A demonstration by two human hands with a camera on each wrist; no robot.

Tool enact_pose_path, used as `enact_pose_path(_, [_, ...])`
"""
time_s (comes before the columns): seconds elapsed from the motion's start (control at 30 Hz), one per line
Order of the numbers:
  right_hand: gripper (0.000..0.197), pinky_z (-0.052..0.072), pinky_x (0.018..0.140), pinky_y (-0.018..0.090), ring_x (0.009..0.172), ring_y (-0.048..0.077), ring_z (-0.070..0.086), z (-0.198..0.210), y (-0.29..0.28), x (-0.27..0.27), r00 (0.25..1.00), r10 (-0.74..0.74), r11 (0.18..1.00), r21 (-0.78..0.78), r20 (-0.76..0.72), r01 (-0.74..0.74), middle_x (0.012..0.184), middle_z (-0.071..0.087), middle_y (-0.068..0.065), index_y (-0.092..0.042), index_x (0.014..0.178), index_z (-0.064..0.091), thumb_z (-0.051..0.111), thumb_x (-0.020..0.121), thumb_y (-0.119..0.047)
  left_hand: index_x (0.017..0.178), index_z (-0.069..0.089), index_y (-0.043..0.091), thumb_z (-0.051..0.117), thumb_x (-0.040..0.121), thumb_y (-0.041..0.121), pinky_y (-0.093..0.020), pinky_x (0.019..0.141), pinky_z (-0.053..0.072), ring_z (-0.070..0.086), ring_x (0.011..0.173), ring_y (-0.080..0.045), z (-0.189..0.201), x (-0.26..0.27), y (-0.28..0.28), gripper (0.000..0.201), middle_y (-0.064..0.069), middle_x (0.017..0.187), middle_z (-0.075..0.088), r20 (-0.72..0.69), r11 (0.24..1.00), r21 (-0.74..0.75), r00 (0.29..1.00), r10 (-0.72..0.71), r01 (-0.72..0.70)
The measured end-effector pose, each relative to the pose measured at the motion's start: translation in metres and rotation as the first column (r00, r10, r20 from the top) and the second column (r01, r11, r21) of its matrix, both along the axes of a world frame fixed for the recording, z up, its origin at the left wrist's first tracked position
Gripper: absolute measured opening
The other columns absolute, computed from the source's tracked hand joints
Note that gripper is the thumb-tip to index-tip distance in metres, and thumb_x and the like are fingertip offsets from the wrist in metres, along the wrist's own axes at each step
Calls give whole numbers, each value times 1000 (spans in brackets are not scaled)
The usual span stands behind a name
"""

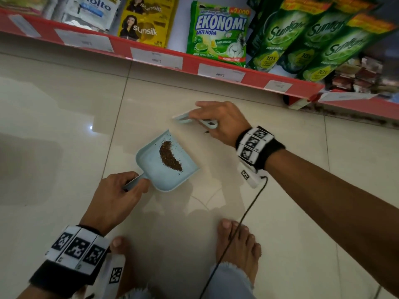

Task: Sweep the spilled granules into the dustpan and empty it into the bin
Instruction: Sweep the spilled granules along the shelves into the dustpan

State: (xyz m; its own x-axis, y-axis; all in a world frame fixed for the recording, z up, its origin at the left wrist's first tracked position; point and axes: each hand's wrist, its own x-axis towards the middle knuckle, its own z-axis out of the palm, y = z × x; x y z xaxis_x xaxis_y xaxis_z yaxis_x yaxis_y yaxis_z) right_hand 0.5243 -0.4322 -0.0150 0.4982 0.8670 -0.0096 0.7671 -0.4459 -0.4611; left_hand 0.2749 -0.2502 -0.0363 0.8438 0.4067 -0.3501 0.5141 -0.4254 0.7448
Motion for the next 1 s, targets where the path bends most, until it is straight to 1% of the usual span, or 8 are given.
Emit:
enact_pose_path(0.13, [47, 48, 99, 44, 126, 22, 57, 5, -4, 2, 986, 153, 964, -212, -62, -162, 132, 64, 4, -23, 124, 68, 64, 83, 0, 59, 65, 18, 47, 70, 54, -23, 50, 35, 47, 43, -3, -1, -5, 1, 41, 11, 45, 53, -11, 1000, -7, 1000, 24, -25])
enact_pose_path(0.27, [45, 52, 93, 44, 116, 24, 64, 12, -49, 9, 988, 139, 966, -211, -66, -150, 124, 68, 2, -21, 118, 72, 67, 79, 1, 59, 63, 13, 48, 67, 54, -26, 52, 36, 45, 44, -6, -6, -2, -1, 45, 7, 45, 50, -17, 999, -17, 999, 46, -46])
enact_pose_path(0.4, [28, 57, 87, 40, 104, 18, 70, 9, -74, 3, 995, -31, 999, 12, -95, 32, 115, 72, 2, -15, 113, 74, 71, 87, -5, 65, 61, 3, 47, 65, 58, -28, 52, 36, 40, 45, -8, -10, 12, -11, 56, 4, 46, 45, -29, 999, -35, 999, 18, -19])
enact_pose_path(0.5, [22, 57, 86, 38, 95, 19, 70, 6, -71, -1, 966, -240, 936, 242, -96, 256, 108, 74, 8, -7, 110, 74, 70, 89, -7, 67, 62, 2, 45, 65, 60, -27, 51, 36, 41, 45, -6, -11, 23, -18, 60, 3, 48, 47, -43, 1000, -11, 999, -5, 4])
enact_pose_path(0.6, [22, 55, 79, 38, 88, 24, 65, 10, -65, 1, 923, -383, 877, 324, 28, 354, 98, 68, 11, -6, 110, 74, 68, 90, -10, 71, 64, 2, 43, 65, 61, -27, 51, 37, 43, 47, -7, -12, 32, -24, 63, -1, 51, 53, -75, 999, 10, 997, -34, 35])
enact_pose_path(0.73, [23, 56, 76, 45, 87, 30, 66, 15, -62, 1, 880, -453, 890, 120, 143, 439, 99, 71, 11, -12, 108, 74, 63, 88, -15, 73, 67, 0, 43, 66, 62, -28, 53, 39, 47, 50, -12, -10, 40, -30, 67, -12, 57, 61, -94, 999, 13, 995, -39, 41])
enact_pose_path(0.83, [18, 54, 70, 44, 80, 33, 65, 13, -59, -9, 875, -403, 900, -56, 270, 432, 92, 71, 8, -15, 99, 73, 58, 91, -21, 74, 68, -1, 50, 75, 57, -27, 52, 38, 47, 50, -11, -8, 46, -33, 61, -11, 55, 58, -120, 998, 12, 991, -55, 57])
enact_pose_path(1.0, [22, 52, 66, 37, 75, 31, 63, 3, -55, -39, 926, -311, 929, -137, 213, 343, 89, 69, 6, -18, 109, 72, 56, 94, -23, 74, 69, -3, 61, 85, 44, -15, 43, 33, 44, 45, -8, -4, 56, -38, 49, -1, 51, 51, -148, 997, 7, 987, -69, 71])
